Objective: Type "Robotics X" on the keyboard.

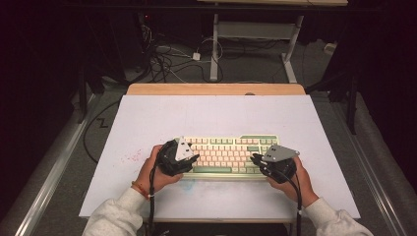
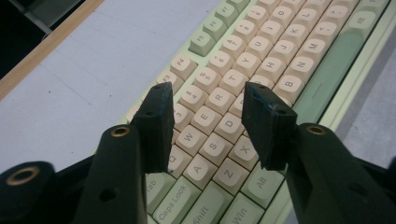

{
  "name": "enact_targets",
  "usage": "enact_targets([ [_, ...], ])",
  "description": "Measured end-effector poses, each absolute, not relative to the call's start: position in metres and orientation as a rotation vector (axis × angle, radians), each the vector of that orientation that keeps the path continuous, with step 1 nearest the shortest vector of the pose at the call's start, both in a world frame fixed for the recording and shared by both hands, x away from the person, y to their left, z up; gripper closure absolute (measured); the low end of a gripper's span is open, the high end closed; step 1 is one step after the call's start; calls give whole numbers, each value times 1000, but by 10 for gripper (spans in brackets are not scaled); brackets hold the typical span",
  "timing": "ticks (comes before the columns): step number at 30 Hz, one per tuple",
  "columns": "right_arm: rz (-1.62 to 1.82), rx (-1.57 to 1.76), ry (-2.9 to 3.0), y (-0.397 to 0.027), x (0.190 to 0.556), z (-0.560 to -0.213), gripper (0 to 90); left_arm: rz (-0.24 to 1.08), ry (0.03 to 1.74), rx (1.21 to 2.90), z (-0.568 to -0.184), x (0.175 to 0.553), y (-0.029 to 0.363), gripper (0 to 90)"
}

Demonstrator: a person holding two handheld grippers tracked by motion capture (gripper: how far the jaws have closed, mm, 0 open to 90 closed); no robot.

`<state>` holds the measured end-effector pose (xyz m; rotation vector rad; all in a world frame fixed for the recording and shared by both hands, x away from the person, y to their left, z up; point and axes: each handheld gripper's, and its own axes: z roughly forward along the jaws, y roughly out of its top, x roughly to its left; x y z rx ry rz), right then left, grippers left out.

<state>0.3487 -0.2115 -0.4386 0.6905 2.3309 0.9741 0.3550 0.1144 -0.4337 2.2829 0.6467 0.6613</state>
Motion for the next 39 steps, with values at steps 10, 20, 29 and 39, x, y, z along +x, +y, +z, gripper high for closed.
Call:
enact_targets([
  [10,997,701,2300,-213,349,-436,592,697,670,2268,-434,354,114,323],
  [20,1009,747,2251,-214,351,-437,299,707,669,2243,-435,353,114,192],
  [29,1007,778,2208,-214,352,-439,211,760,633,2227,-434,349,113,174],
  [39,1003,753,2186,-213,350,-438,216,784,622,2234,-435,346,111,174],
])
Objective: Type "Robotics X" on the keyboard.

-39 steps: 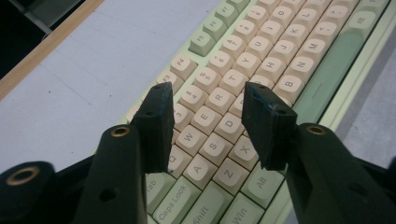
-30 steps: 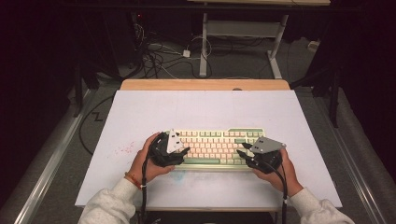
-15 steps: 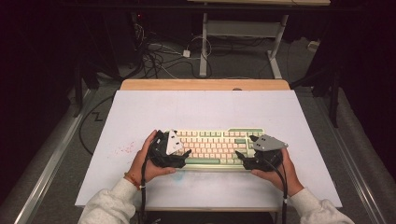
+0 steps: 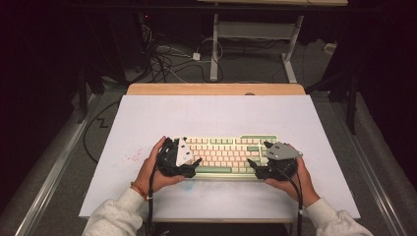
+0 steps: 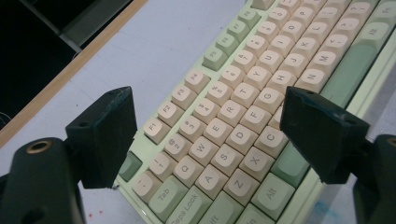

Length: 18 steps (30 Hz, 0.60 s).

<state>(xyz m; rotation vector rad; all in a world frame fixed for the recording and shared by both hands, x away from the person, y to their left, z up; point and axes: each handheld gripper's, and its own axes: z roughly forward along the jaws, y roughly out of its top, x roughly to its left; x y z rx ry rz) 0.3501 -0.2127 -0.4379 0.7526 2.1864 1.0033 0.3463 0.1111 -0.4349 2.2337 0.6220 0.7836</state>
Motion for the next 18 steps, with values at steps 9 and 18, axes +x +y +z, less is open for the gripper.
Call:
enact_targets([
  [9,1002,741,2177,-213,346,-436,224,801,595,2240,-434,341,110,174],
  [18,998,724,2165,-215,339,-433,230,828,576,2242,-432,336,111,179],
])
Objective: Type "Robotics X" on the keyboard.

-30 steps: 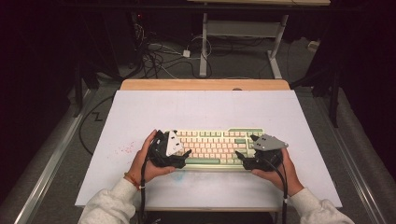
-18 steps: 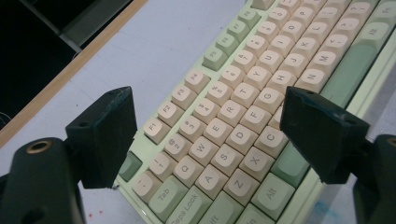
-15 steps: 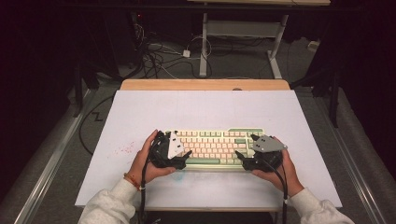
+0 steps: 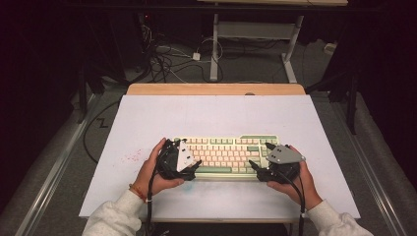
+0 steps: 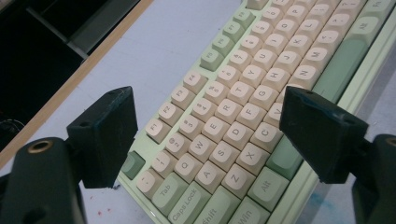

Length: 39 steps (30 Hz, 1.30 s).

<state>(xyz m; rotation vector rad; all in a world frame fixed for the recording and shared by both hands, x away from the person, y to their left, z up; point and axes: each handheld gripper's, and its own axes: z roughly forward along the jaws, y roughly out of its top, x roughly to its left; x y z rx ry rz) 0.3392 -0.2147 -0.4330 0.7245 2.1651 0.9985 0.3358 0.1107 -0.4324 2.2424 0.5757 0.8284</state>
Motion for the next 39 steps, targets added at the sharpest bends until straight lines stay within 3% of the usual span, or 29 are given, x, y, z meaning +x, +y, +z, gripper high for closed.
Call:
enact_targets([
  [39,968,695,2122,-231,319,-424,229,870,544,2239,-435,311,135,177],
])
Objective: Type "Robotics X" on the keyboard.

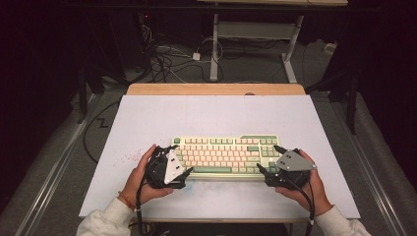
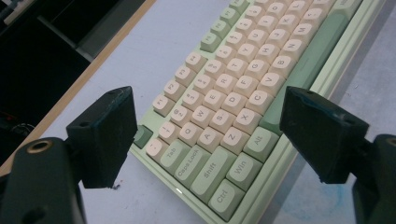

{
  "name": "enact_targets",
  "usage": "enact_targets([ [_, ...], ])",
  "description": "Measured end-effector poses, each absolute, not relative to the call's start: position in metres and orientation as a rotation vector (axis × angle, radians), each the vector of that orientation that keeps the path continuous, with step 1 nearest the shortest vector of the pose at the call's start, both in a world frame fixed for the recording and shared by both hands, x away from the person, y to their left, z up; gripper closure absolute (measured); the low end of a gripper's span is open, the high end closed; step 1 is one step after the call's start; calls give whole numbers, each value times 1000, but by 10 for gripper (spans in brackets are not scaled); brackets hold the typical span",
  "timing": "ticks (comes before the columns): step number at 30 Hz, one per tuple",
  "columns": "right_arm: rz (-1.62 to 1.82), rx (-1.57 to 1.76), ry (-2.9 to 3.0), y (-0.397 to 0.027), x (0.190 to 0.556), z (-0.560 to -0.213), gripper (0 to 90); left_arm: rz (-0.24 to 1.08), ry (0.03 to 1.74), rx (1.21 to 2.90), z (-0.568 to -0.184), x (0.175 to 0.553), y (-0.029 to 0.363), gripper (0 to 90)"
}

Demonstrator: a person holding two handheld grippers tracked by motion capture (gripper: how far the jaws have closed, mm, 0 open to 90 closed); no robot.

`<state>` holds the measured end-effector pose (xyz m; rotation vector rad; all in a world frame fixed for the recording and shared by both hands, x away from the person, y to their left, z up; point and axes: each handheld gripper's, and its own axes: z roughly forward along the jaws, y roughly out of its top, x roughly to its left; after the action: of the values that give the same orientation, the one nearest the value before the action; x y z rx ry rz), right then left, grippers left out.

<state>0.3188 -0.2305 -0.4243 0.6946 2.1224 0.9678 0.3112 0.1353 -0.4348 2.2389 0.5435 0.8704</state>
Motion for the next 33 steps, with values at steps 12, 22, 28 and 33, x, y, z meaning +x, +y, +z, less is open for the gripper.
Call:
enact_targets([
  [12,958,704,2107,-240,313,-423,227,890,568,2243,-437,306,145,177],
  [22,947,720,2094,-250,310,-425,226,888,597,2243,-442,301,158,176],
  [28,938,734,2079,-257,307,-428,226,888,612,2250,-445,298,167,174],
  [33,927,745,2073,-263,304,-430,224,884,625,2251,-447,296,173,174],
])
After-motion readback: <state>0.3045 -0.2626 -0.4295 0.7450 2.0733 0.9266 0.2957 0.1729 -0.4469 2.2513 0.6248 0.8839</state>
